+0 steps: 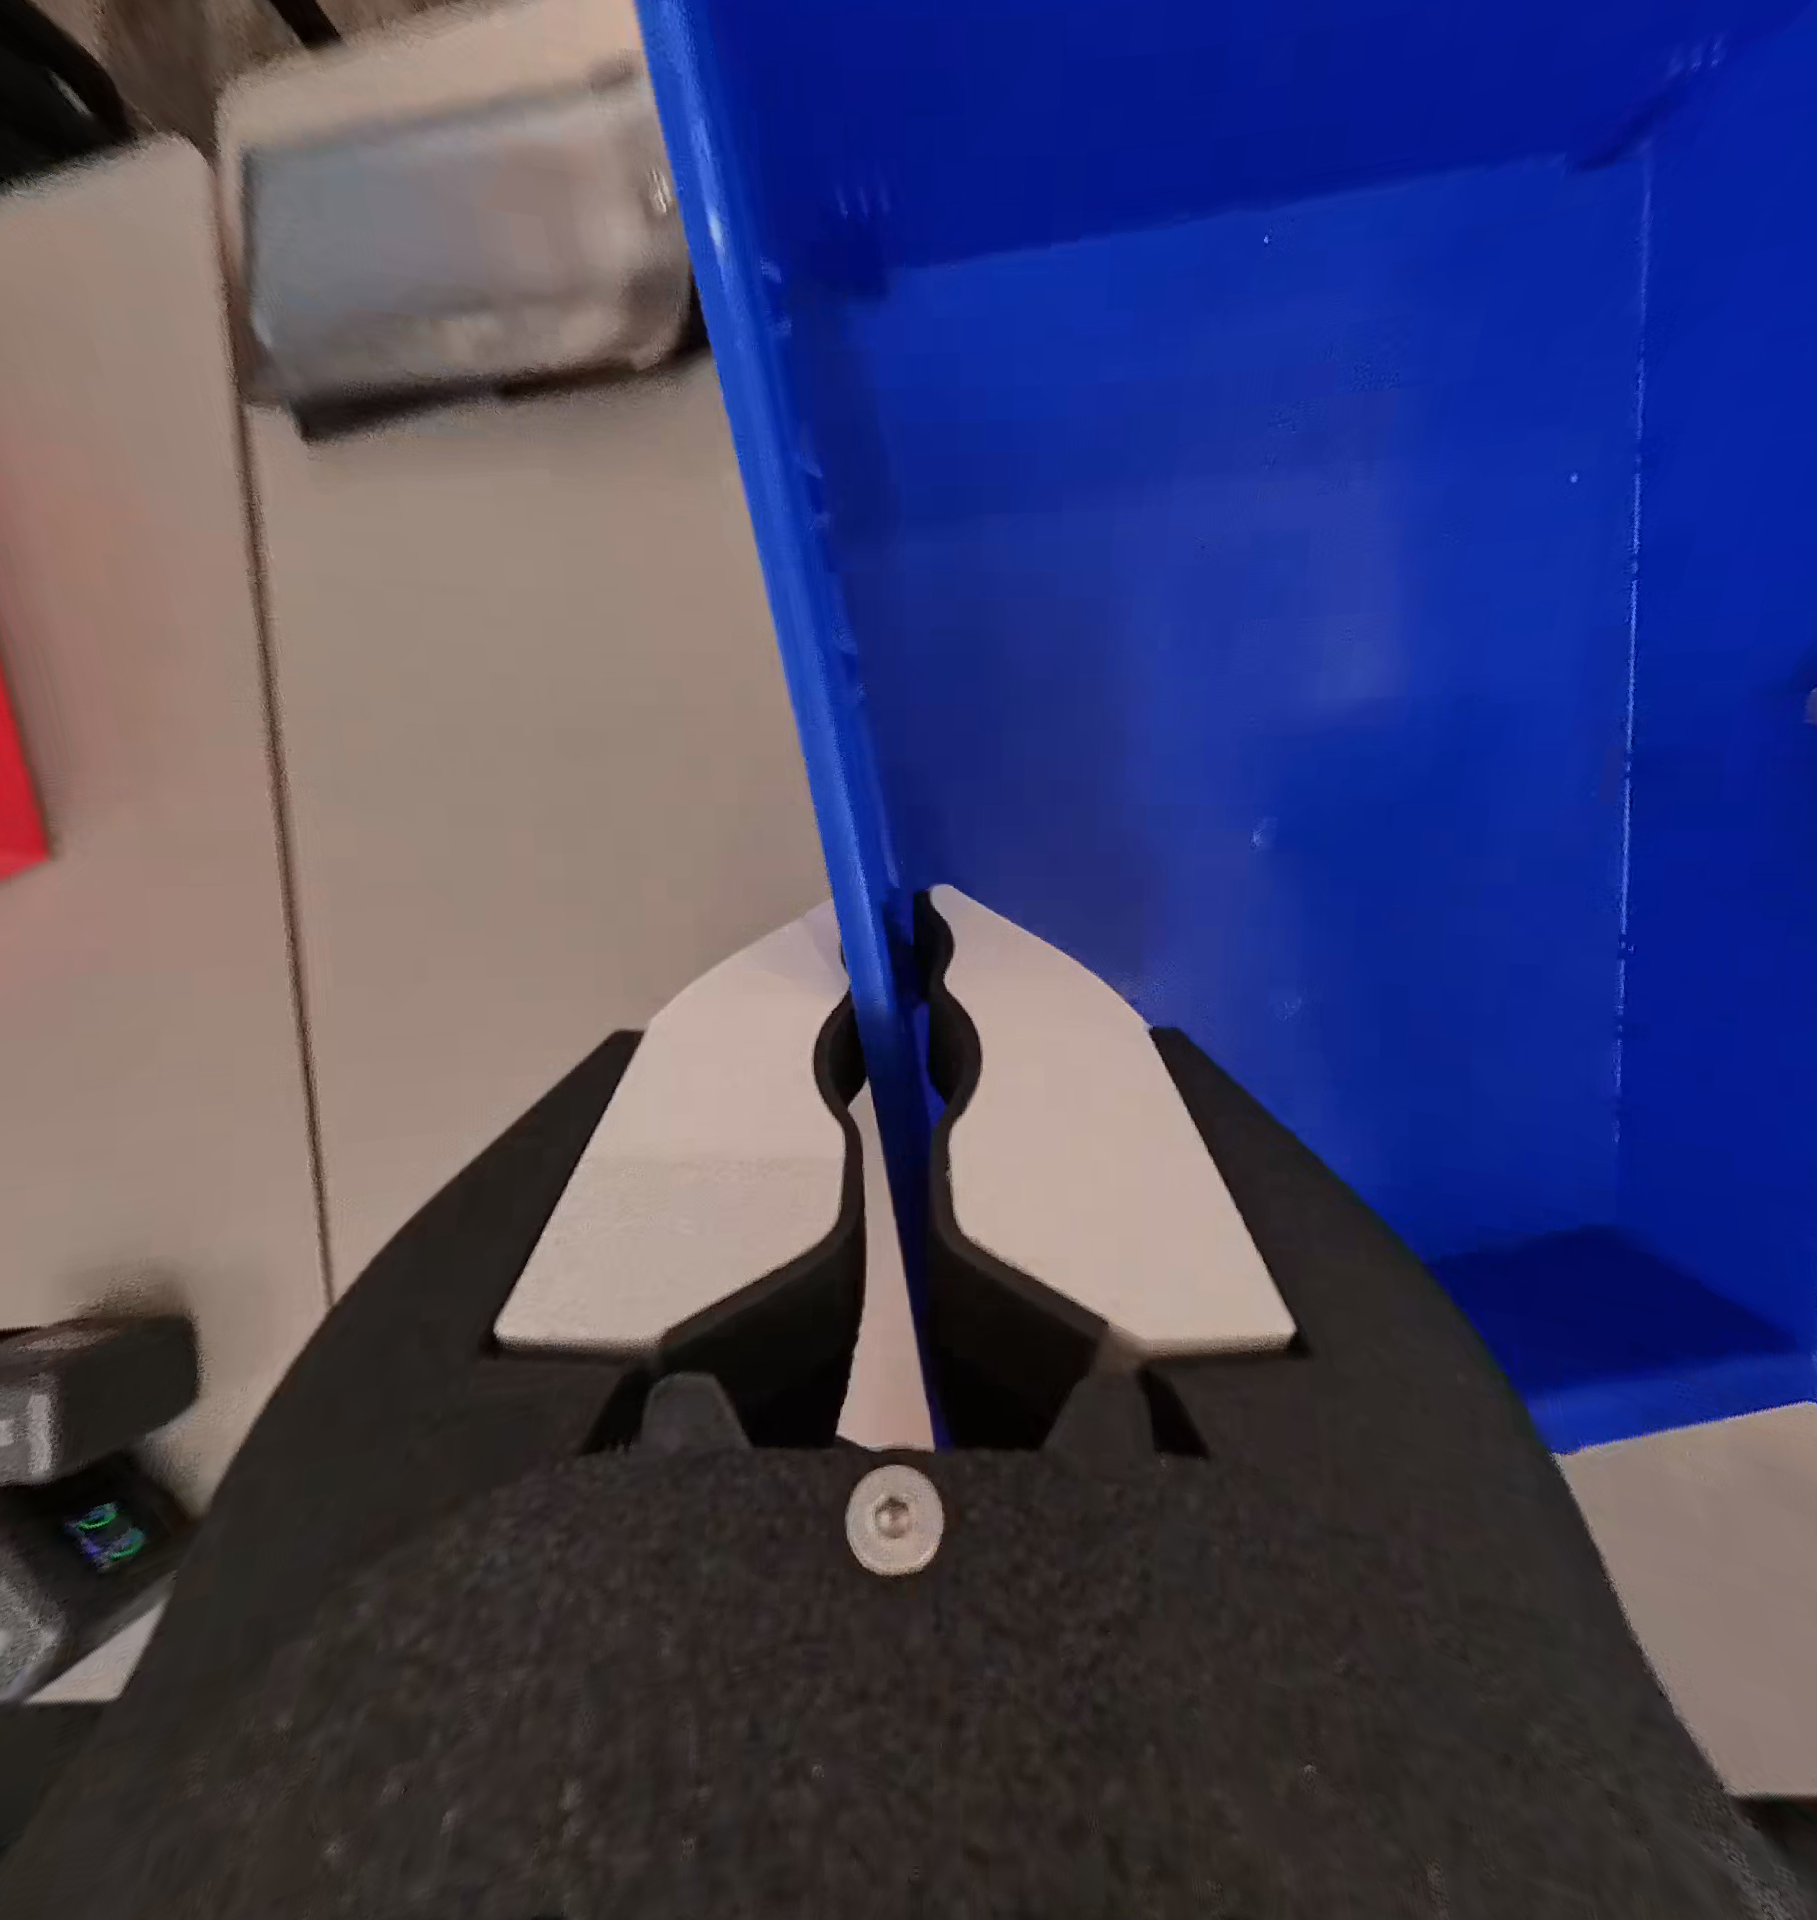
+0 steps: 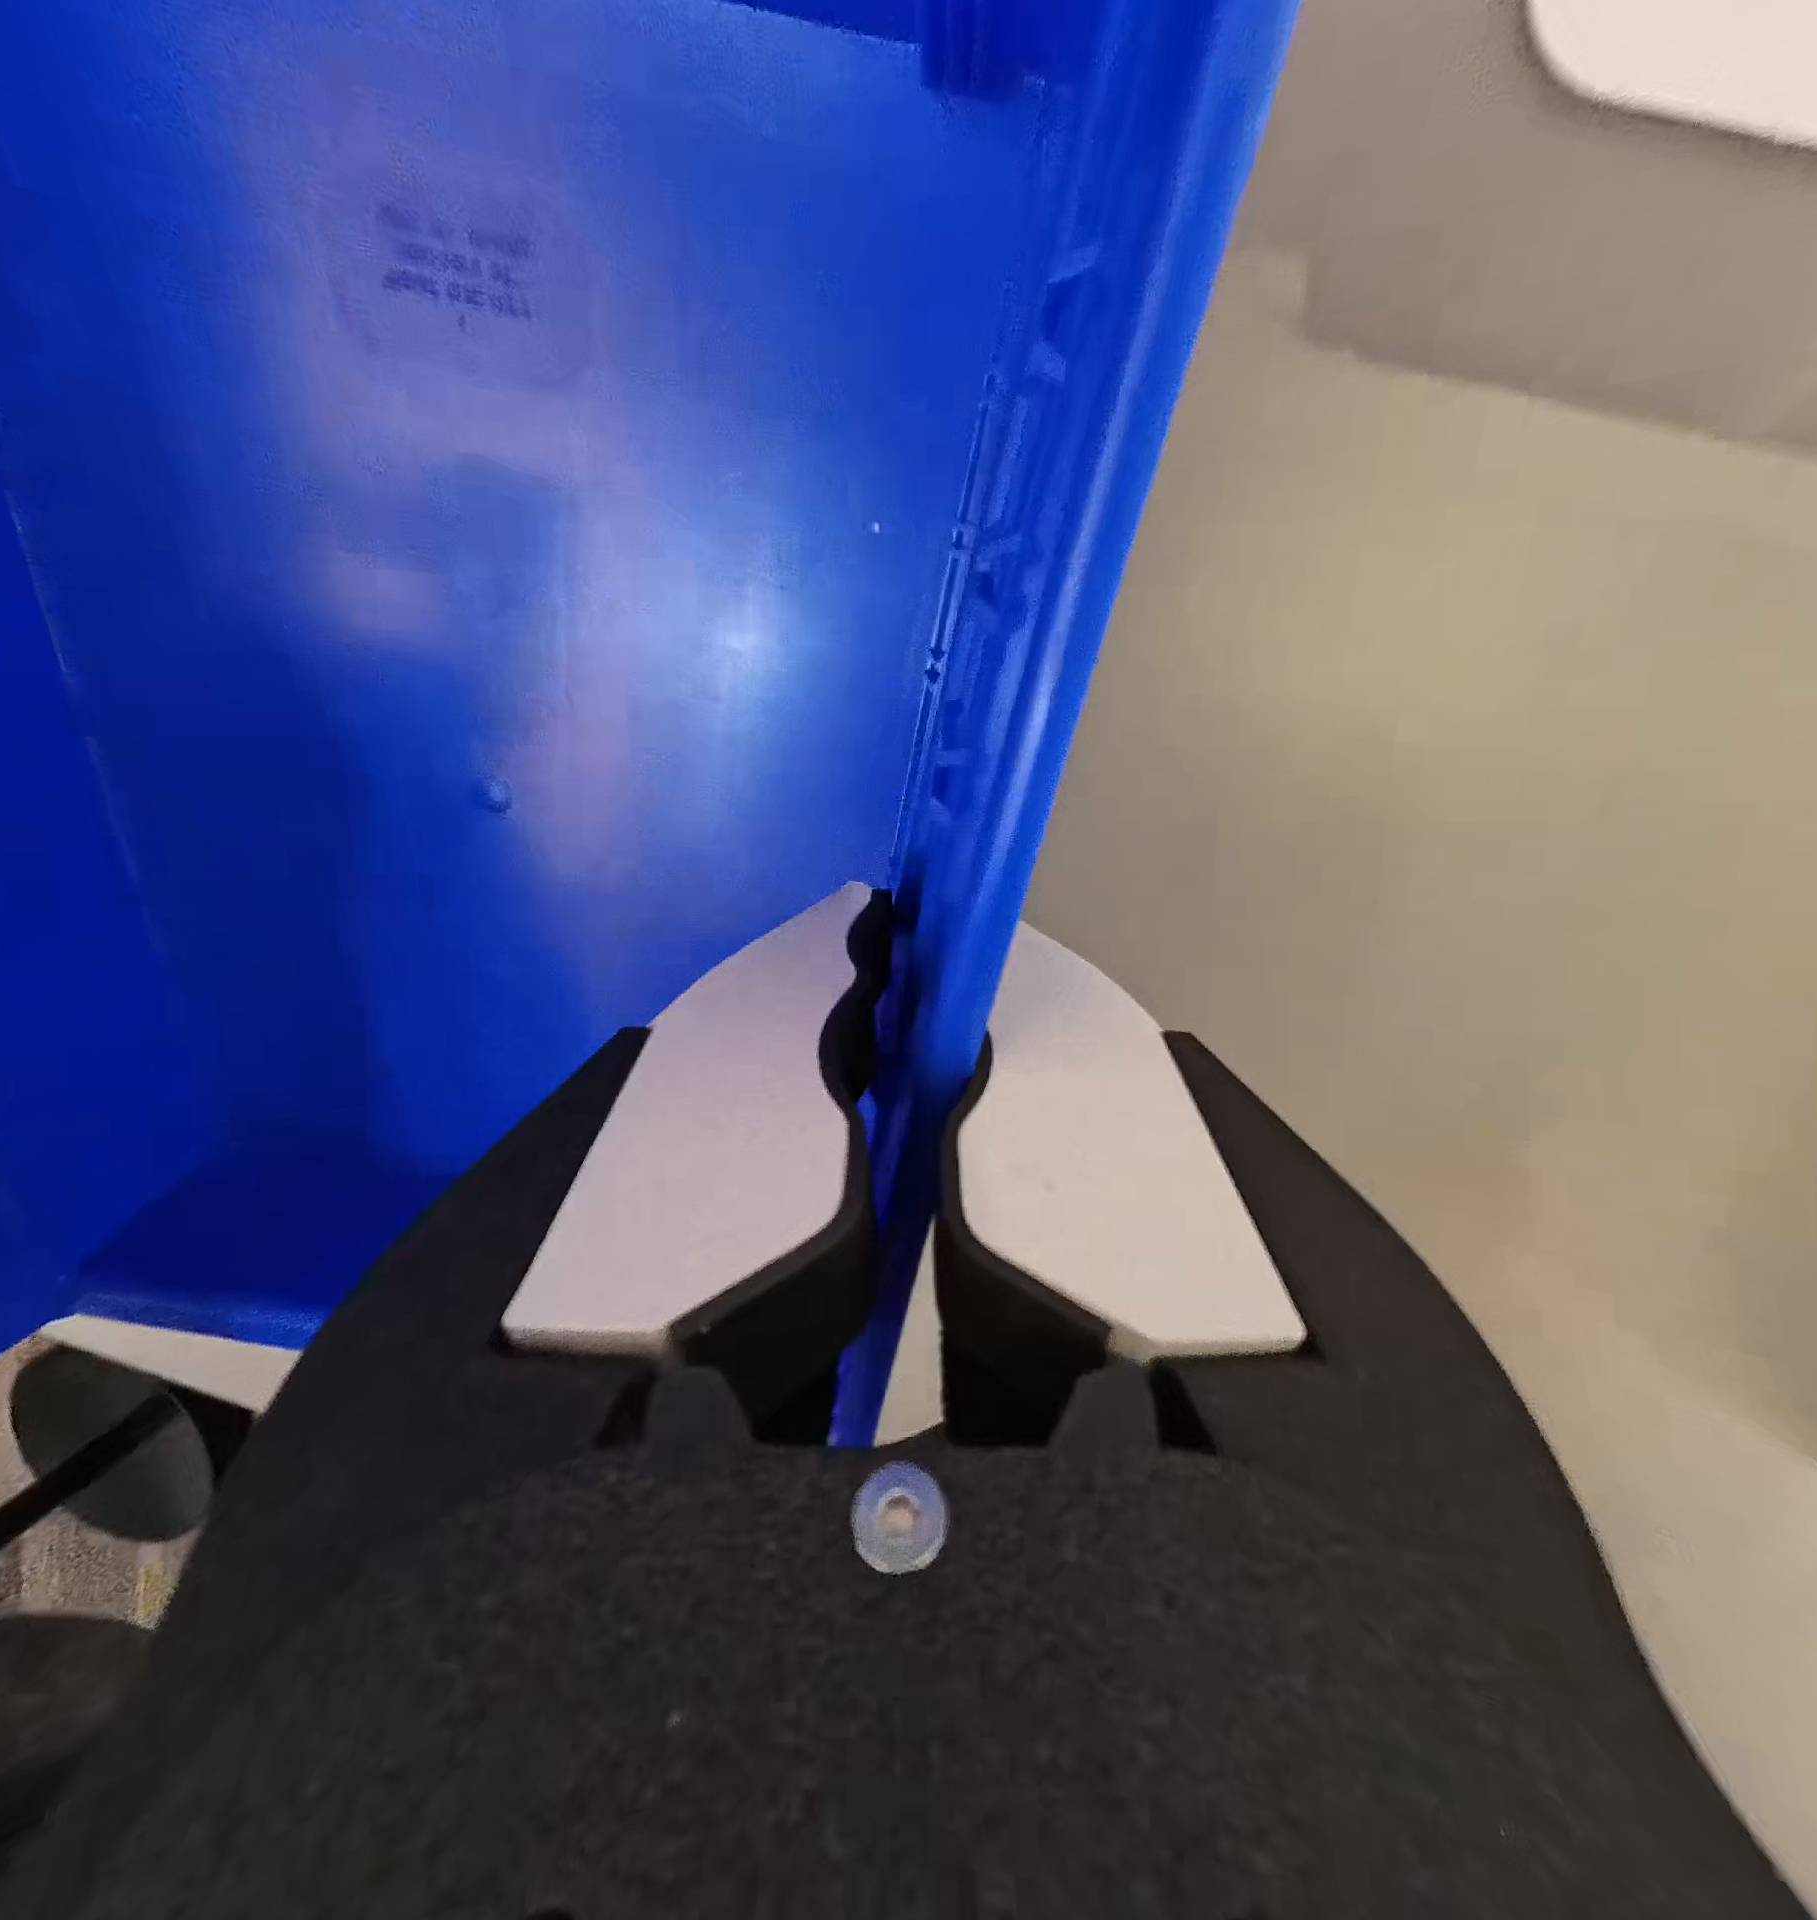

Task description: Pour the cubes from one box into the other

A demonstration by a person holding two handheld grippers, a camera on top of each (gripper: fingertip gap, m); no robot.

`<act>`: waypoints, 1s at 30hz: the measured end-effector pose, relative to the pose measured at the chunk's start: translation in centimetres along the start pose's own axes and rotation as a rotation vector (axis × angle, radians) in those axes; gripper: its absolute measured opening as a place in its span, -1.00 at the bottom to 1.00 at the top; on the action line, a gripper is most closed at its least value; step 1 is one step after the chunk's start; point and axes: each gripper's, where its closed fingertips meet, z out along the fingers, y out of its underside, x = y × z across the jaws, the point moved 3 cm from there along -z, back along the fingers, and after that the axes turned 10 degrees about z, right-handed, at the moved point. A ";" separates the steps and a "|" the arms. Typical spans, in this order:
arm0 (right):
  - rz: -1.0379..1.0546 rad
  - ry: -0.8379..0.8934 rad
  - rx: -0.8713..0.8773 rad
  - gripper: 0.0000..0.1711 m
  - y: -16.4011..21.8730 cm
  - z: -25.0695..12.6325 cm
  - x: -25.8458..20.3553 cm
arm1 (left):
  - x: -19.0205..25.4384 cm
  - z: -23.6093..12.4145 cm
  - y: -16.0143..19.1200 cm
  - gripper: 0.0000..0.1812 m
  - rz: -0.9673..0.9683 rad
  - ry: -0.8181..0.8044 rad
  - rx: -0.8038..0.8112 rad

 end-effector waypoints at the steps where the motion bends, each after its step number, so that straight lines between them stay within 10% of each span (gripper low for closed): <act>1: 0.000 0.018 -0.025 -0.92 0.1 1.1 -0.2 | -0.2 1.2 0.6 -0.93 -0.004 0.021 -0.028; 20: -0.044 0.076 -0.156 -0.72 -0.7 9.4 -1.4 | -2.2 11.1 3.6 -0.92 -0.077 0.198 -0.239; 23: -0.063 -0.035 -0.062 -0.39 -1.3 7.7 -1.5 | -3.6 9.5 3.1 -0.44 -0.116 0.133 -0.189; 30: -0.132 -0.447 0.314 -0.33 -0.4 -2.7 2.3 | -0.4 -1.6 -1.3 -0.37 -0.184 0.232 0.295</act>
